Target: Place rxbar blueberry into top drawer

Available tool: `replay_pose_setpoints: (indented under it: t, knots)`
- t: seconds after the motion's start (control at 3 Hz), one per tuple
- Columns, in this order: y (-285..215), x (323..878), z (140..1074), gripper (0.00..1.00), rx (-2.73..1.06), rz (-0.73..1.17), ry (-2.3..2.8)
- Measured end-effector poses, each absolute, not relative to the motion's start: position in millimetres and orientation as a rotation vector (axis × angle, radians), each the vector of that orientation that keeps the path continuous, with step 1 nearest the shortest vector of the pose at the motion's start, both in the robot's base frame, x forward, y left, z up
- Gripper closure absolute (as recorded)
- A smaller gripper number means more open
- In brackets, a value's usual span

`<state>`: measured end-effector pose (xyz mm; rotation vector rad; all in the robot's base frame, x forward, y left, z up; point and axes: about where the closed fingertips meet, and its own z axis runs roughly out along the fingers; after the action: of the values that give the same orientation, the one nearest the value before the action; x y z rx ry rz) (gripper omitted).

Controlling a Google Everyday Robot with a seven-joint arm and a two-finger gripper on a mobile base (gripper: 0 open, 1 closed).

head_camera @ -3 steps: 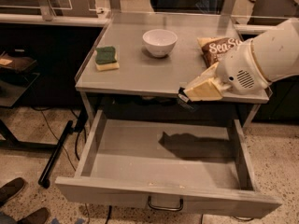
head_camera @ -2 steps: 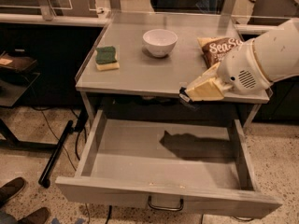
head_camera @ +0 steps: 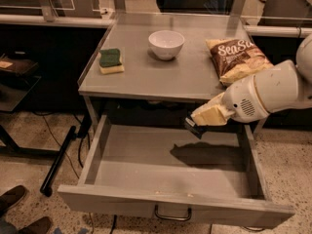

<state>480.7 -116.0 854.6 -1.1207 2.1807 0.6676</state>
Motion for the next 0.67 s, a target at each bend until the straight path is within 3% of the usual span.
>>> replay_pose_setpoints:
  t: [0.67]
  knots:
    - [-116.1, 487.0, 817.0, 1.0, -1.067, 0.784, 2.213]
